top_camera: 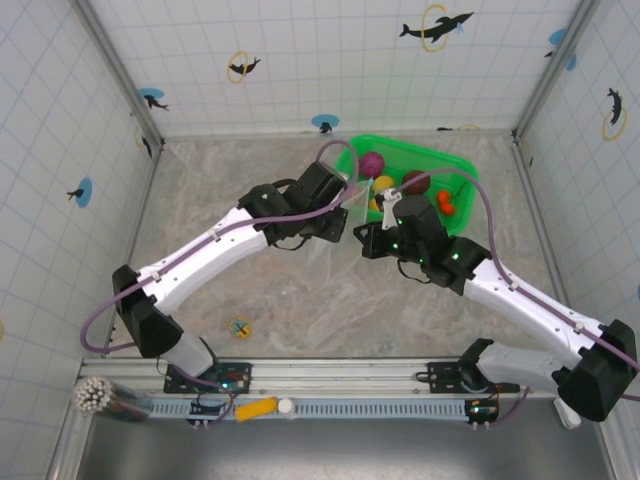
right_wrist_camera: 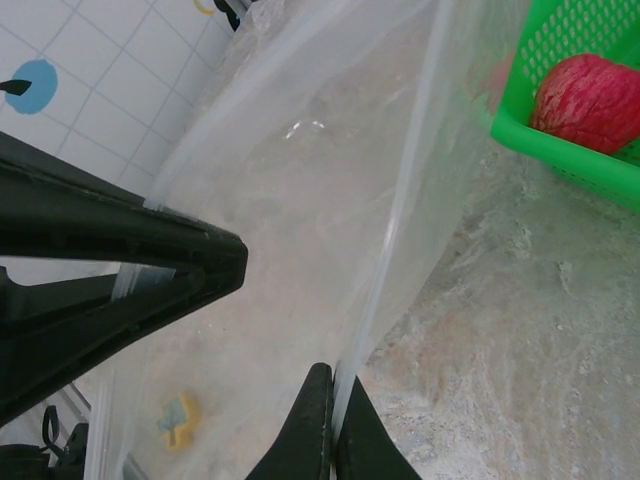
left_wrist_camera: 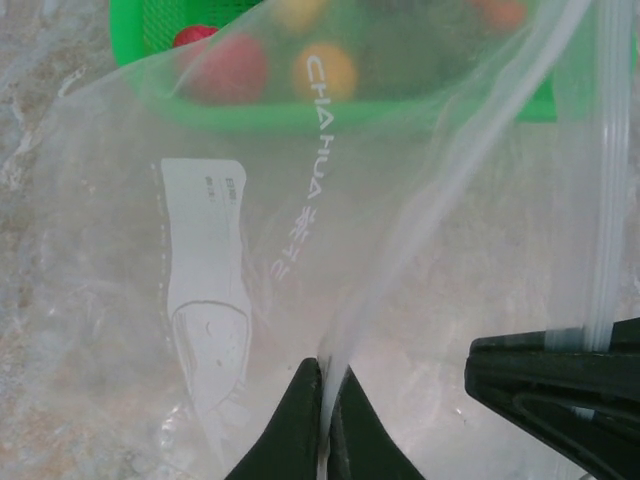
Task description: Place the food in the zip-top bag and seal the zipper
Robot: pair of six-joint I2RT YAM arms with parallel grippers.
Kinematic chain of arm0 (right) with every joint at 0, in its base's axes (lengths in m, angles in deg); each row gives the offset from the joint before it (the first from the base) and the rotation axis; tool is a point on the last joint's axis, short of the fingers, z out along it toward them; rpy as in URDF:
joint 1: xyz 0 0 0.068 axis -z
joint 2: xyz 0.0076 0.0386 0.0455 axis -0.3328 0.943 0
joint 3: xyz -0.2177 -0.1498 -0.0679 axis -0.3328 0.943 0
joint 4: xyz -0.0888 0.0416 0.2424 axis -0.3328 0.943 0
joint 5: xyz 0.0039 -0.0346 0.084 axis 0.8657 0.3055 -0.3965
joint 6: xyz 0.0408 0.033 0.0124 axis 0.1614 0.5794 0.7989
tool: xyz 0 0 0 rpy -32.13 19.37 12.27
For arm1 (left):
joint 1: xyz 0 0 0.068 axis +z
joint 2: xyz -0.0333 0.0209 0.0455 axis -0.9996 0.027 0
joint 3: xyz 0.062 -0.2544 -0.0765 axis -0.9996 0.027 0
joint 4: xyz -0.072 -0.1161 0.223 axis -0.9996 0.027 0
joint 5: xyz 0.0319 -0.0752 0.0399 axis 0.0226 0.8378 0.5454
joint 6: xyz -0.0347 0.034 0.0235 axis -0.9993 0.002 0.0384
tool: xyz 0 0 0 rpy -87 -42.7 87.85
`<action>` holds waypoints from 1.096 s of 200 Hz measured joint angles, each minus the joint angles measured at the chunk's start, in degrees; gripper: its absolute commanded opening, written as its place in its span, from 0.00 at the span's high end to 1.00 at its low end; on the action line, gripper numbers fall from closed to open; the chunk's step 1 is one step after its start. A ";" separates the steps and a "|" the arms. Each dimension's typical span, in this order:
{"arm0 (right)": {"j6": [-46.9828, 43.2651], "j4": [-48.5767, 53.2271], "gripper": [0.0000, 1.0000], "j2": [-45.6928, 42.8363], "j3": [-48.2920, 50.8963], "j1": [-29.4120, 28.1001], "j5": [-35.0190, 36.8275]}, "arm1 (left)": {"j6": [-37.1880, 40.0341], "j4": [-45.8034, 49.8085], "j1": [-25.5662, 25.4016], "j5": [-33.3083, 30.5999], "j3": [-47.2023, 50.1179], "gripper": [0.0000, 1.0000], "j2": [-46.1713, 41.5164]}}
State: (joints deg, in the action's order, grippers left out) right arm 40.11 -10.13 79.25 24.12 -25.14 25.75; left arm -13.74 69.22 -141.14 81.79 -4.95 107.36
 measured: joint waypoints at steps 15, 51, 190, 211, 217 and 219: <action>-0.22 0.13 0.98 -0.04 0.26 1.14 -0.26 | 0.46 -0.17 0.02 0.33 -0.09 1.00 -0.02; -0.28 1.09 0.96 -0.02 2.91 6.23 -0.04 | 0.39 -0.22 0.22 0.20 0.22 1.00 -0.81; 1.14 -1.31 0.73 2.54 3.45 12.66 -7.52 | -6.71 -3.08 7.19 5.84 8.66 1.00 -9.31; 1.20 -1.33 0.51 4.68 1.51 13.40 -11.58 | -9.14 -4.02 8.52 7.28 10.34 1.00 -10.27; 1.33 -1.38 0.45 5.20 0.74 13.55 -12.44 | -10.01 -4.61 9.05 7.69 10.69 1.00 -10.45; 0.76 -1.40 0.43 5.33 0.46 13.62 -12.92 | -10.16 -4.83 9.16 7.82 10.78 1.00 -10.49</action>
State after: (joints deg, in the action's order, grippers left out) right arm 40.88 -11.53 84.58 24.58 -11.52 12.83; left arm -23.90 64.39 -131.98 89.61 5.83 96.87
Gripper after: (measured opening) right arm 0.474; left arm 0.041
